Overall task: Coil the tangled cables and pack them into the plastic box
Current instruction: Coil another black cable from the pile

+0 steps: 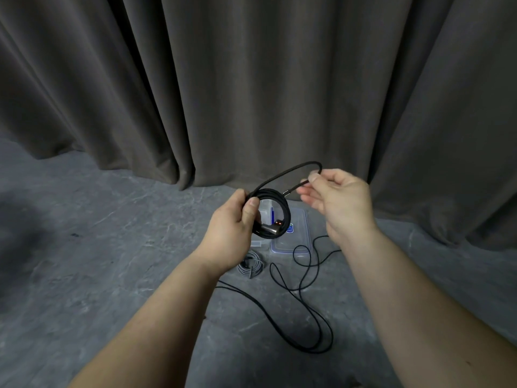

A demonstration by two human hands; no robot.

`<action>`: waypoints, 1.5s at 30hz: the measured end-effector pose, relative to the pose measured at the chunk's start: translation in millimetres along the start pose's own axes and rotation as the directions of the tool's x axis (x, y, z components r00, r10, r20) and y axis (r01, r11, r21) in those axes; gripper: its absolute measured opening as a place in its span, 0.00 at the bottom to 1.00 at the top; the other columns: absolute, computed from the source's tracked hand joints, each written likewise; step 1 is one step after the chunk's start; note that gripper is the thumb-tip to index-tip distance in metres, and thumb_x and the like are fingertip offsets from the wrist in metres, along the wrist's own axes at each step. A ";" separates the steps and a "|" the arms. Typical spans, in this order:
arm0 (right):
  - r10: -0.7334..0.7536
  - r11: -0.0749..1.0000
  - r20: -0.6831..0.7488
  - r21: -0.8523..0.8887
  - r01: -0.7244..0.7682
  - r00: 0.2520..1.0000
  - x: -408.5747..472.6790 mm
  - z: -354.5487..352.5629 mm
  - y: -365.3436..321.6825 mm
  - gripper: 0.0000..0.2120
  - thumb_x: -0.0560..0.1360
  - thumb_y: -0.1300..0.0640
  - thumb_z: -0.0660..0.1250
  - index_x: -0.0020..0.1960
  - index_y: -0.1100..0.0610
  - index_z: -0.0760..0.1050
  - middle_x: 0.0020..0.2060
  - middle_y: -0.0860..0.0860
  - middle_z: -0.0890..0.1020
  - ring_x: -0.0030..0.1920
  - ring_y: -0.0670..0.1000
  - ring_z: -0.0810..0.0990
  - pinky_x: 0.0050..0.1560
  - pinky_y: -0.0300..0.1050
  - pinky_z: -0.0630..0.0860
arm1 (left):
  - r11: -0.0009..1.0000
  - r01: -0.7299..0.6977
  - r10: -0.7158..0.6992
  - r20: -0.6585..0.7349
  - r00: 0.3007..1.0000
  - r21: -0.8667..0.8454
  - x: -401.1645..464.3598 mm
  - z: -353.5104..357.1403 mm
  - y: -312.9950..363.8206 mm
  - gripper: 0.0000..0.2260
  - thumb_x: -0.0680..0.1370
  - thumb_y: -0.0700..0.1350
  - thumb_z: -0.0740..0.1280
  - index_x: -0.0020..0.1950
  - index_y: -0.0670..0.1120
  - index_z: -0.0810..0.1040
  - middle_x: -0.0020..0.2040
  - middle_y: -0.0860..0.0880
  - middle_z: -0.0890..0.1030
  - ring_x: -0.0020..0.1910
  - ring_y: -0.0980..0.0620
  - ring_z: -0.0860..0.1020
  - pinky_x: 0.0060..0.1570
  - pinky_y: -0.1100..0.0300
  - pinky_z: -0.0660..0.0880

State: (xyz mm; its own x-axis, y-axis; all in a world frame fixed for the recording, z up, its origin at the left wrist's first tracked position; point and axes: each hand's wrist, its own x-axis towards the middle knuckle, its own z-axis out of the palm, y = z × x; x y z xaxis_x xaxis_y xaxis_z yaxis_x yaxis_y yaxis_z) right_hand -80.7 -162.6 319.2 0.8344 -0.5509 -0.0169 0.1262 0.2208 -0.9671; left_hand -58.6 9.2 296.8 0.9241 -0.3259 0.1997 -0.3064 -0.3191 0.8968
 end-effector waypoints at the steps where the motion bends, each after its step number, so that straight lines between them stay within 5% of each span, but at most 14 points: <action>1: 0.030 0.999 0.019 0.016 -0.030 0.999 -0.4 0.5 -0.5 0.06 0.77 0.65 0.66 0.42 0.58 0.74 0.33 0.54 0.81 0.32 0.47 0.83 0.33 0.37 0.78 | 1.000 0.001 -0.001 0.010 1.000 -0.004 0.0 1.0 -0.3 0.13 0.83 0.46 0.57 0.43 0.40 0.69 0.35 0.47 0.73 0.33 0.54 0.68 0.39 0.56 0.70; 8: 0.255 0.967 0.112 -0.013 -0.255 0.960 -7.8 2.9 0.3 0.06 0.77 0.67 0.65 0.44 0.58 0.72 0.30 0.53 0.79 0.26 0.46 0.79 0.27 0.38 0.76 | 1.000 -0.013 0.012 0.068 0.998 0.017 -1.0 6.5 1.2 0.11 0.83 0.46 0.59 0.45 0.40 0.71 0.40 0.39 0.76 0.34 0.53 0.70 0.40 0.52 0.72; 11: 0.324 0.946 0.221 -0.097 -0.310 0.920 -8.8 1.4 0.0 0.05 0.78 0.65 0.64 0.44 0.56 0.74 0.29 0.50 0.77 0.28 0.48 0.77 0.33 0.42 0.76 | 0.998 -0.029 0.027 0.059 0.998 0.049 -1.5 6.6 1.9 0.11 0.83 0.45 0.59 0.44 0.40 0.70 0.40 0.37 0.77 0.33 0.53 0.70 0.40 0.51 0.72; 17: 0.350 0.937 0.372 -0.141 -0.321 0.860 -10.2 0.0 -4.1 0.12 0.77 0.68 0.58 0.48 0.57 0.79 0.35 0.53 0.79 0.36 0.51 0.78 0.44 0.48 0.73 | 0.995 -0.039 0.037 0.018 0.999 0.090 -1.3 4.0 -1.1 0.11 0.82 0.46 0.60 0.43 0.42 0.71 0.37 0.40 0.78 0.31 0.54 0.70 0.38 0.52 0.71; 23: 0.396 0.918 0.261 -0.102 -0.383 0.880 -11.7 6.2 -1.6 0.11 0.77 0.69 0.59 0.43 0.58 0.76 0.29 0.53 0.79 0.29 0.50 0.77 0.34 0.41 0.73 | 0.994 -0.054 0.051 0.035 0.998 0.093 -3.1 7.5 0.4 0.11 0.82 0.46 0.61 0.41 0.43 0.70 0.35 0.41 0.76 0.31 0.54 0.70 0.37 0.52 0.71; 28: 0.374 0.926 0.363 -0.106 -0.361 0.853 -12.0 2.3 -9.0 0.12 0.76 0.68 0.59 0.55 0.57 0.76 0.35 0.56 0.82 0.37 0.54 0.79 0.46 0.51 0.77 | 0.993 -0.048 0.049 -0.010 0.999 0.112 -0.9 4.2 -0.5 0.11 0.82 0.46 0.61 0.43 0.41 0.72 0.36 0.41 0.78 0.32 0.53 0.72 0.38 0.52 0.72; 32: 0.341 0.931 0.459 -0.285 -0.228 0.820 -18.0 2.1 -6.0 0.22 0.74 0.67 0.67 0.65 0.54 0.70 0.44 0.54 0.82 0.46 0.52 0.79 0.54 0.55 0.77 | 0.992 -0.056 0.058 -0.019 0.998 0.112 -1.3 4.6 -0.9 0.11 0.82 0.46 0.60 0.43 0.42 0.72 0.36 0.40 0.78 0.33 0.46 0.73 0.38 0.52 0.72; 37: 0.169 0.895 0.433 -0.443 0.047 0.885 -18.5 6.2 7.9 0.33 0.71 0.69 0.70 0.71 0.50 0.63 0.35 0.47 0.81 0.37 0.48 0.79 0.48 0.46 0.76 | 0.990 -0.042 0.047 -0.034 0.998 0.136 -0.1 6.8 -1.1 0.11 0.82 0.47 0.60 0.42 0.44 0.72 0.35 0.42 0.78 0.32 0.47 0.74 0.35 0.54 0.71; 39: 0.132 0.831 0.412 -0.542 0.126 0.902 -15.4 4.9 8.6 0.33 0.71 0.66 0.71 0.71 0.50 0.64 0.38 0.46 0.81 0.38 0.48 0.80 0.49 0.46 0.77 | 0.990 -0.022 0.030 -0.055 0.998 0.142 1.0 5.8 -3.1 0.11 0.82 0.48 0.60 0.41 0.45 0.71 0.35 0.43 0.79 0.33 0.47 0.75 0.36 0.55 0.71; 42: 0.062 0.674 0.367 -0.701 0.232 0.928 -14.0 2.4 3.9 0.24 0.69 0.59 0.75 0.63 0.49 0.74 0.44 0.46 0.80 0.42 0.48 0.82 0.50 0.43 0.78 | 0.987 0.037 -0.017 -0.129 0.991 0.154 5.1 2.0 -8.1 0.12 0.82 0.48 0.60 0.39 0.46 0.70 0.34 0.44 0.78 0.34 0.46 0.75 0.38 0.54 0.72; 45: -0.067 0.525 0.392 -0.768 0.367 0.918 -16.5 0.8 -2.5 0.04 0.72 0.56 0.72 0.46 0.50 0.80 0.31 0.42 0.78 0.34 0.43 0.77 0.38 0.36 0.70 | 0.982 0.091 -0.060 -0.184 0.981 0.163 8.7 -1.5 -12.2 0.13 0.82 0.49 0.60 0.38 0.49 0.69 0.34 0.48 0.78 0.36 0.46 0.76 0.41 0.52 0.73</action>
State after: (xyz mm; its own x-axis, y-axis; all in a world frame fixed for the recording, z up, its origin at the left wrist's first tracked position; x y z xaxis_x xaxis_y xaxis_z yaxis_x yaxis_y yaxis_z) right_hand -94.4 -153.5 322.1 0.9673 -0.2051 0.1491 -0.0401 -0.7044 -0.7087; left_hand -46.5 11.5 288.2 0.9670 -0.1373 0.2146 -0.2545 -0.4881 0.8348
